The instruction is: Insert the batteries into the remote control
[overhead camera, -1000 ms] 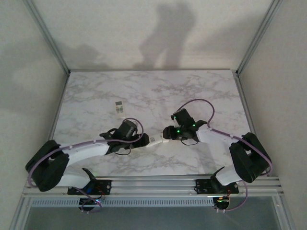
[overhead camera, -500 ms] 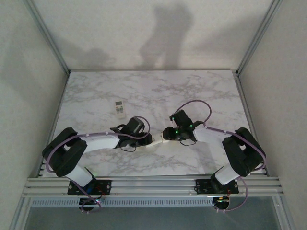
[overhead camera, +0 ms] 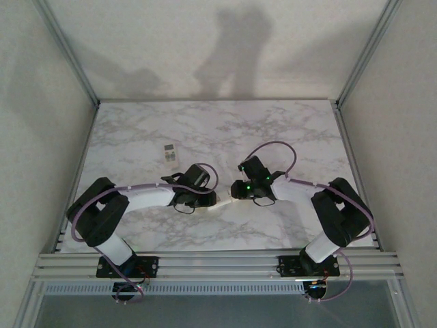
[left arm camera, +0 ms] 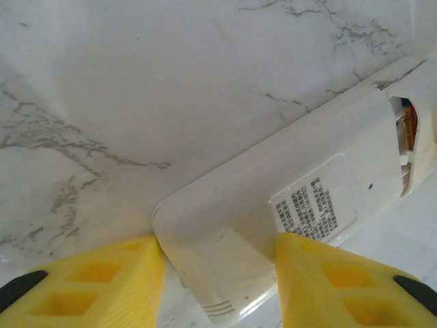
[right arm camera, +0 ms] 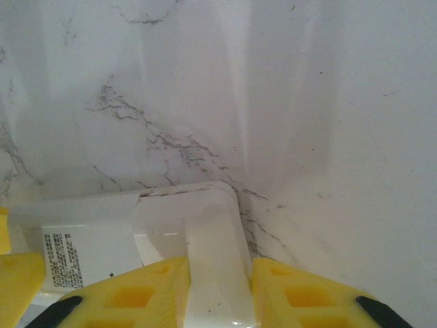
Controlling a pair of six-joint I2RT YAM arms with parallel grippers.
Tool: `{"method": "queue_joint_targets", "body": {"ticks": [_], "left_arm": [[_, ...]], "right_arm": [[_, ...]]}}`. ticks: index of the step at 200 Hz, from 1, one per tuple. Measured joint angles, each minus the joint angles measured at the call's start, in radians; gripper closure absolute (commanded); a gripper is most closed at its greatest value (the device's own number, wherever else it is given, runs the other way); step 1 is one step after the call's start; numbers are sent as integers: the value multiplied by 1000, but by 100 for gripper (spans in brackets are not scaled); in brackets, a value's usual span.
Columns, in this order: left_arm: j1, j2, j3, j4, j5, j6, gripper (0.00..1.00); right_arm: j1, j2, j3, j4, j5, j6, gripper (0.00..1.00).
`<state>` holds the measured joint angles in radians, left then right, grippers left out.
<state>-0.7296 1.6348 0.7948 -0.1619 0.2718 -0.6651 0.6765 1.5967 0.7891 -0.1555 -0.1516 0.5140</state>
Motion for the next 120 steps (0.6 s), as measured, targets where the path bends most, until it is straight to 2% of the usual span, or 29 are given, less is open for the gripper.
{"method": "queue_joint_targets", "body": {"ticks": [120], "left_arm": [[8, 11, 11, -15, 20, 32, 56]], "right_arm": [[32, 78, 119, -141, 47, 13, 71]]}}
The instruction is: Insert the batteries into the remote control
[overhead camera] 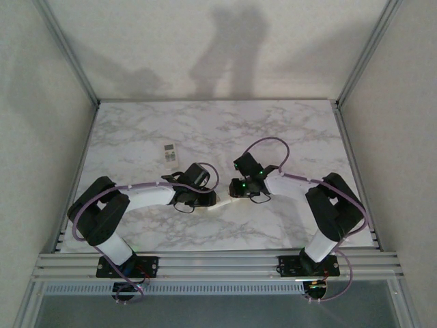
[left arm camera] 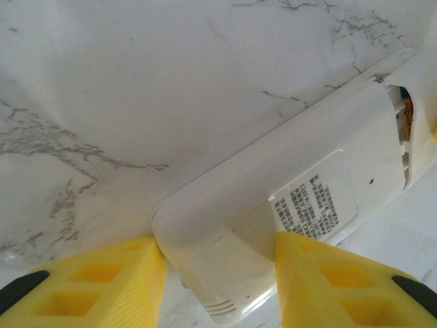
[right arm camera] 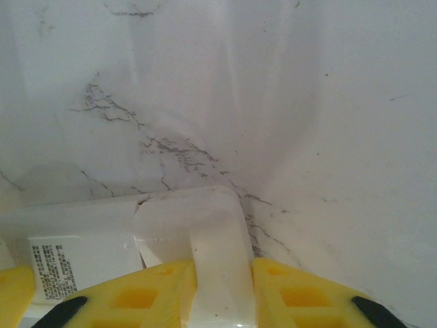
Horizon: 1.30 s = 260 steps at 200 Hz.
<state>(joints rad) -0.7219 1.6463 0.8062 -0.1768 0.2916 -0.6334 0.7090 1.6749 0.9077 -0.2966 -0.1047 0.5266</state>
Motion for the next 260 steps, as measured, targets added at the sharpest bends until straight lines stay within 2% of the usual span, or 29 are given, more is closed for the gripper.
{"method": "queue_joint_targets", "body": {"ticks": [61, 115, 146, 191, 228, 260], "left_arm": [[0, 0, 0, 0, 0, 21, 57], [13, 3, 1, -3, 7, 41, 58], [19, 12, 13, -13, 9, 55, 58], [23, 31, 44, -39, 2, 74, 58], [22, 45, 63, -34, -43, 111, 52], [19, 61, 83, -16, -78, 140, 52]], "right_arm": [[42, 72, 107, -132, 65, 47, 69], [50, 64, 98, -117, 65, 212, 71], [84, 63, 109, -138, 130, 288, 72], [124, 72, 158, -230, 209, 297, 71], [145, 49, 158, -276, 200, 300, 68], [161, 29, 158, -273, 128, 297, 67]]}}
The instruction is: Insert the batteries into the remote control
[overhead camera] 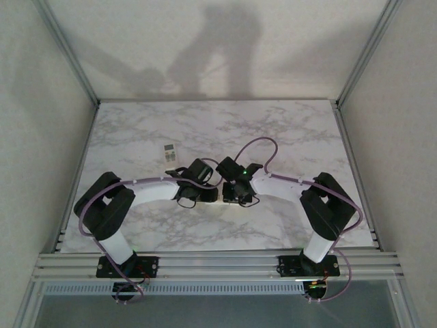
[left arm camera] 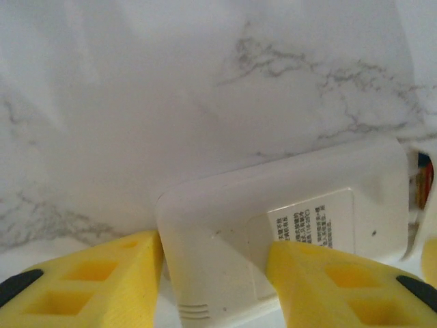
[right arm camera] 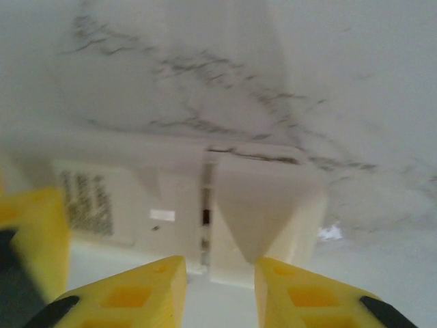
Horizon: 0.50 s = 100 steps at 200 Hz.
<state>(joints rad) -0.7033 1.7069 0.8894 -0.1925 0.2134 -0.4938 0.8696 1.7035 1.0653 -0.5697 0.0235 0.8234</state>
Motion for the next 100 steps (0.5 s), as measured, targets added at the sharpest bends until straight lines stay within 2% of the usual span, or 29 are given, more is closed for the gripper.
{"method": "queue_joint_targets", "body": {"ticks": [60, 100], "left_arm": [[1, 24, 5, 105, -95, 13, 49], [1, 35, 5, 140, -102, 16, 50]], "right_arm": [[-45, -75, -3, -6, -24, -20, 65], [-73, -185, -135, 70, -47, 51, 53]]}}
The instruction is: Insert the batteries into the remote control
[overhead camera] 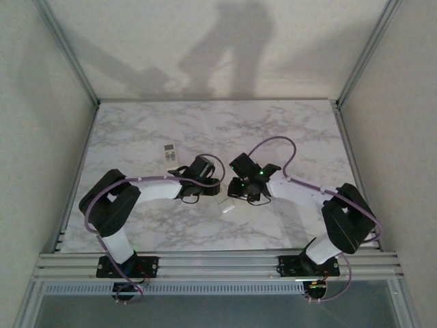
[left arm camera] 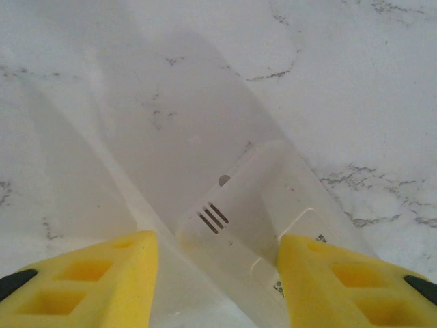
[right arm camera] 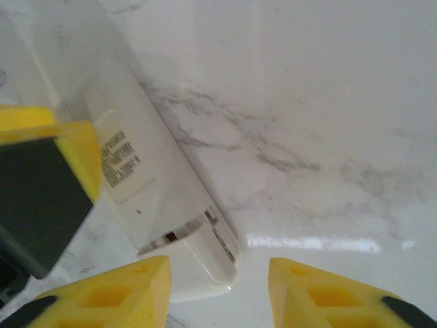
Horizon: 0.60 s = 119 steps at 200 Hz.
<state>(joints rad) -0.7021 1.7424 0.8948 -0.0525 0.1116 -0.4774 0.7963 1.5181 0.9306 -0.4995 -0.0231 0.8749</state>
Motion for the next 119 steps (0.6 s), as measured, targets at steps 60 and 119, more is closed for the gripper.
{"method": "queue_joint_targets", "body": {"ticks": [60, 119], "left_arm": [[1, 9, 0, 26, 2, 0, 52], [2, 9, 0, 27, 4, 0, 53]], "right_arm": [[37, -40, -146, 163, -82, 112, 61], [42, 27, -122, 220, -101, 93, 69]]}}
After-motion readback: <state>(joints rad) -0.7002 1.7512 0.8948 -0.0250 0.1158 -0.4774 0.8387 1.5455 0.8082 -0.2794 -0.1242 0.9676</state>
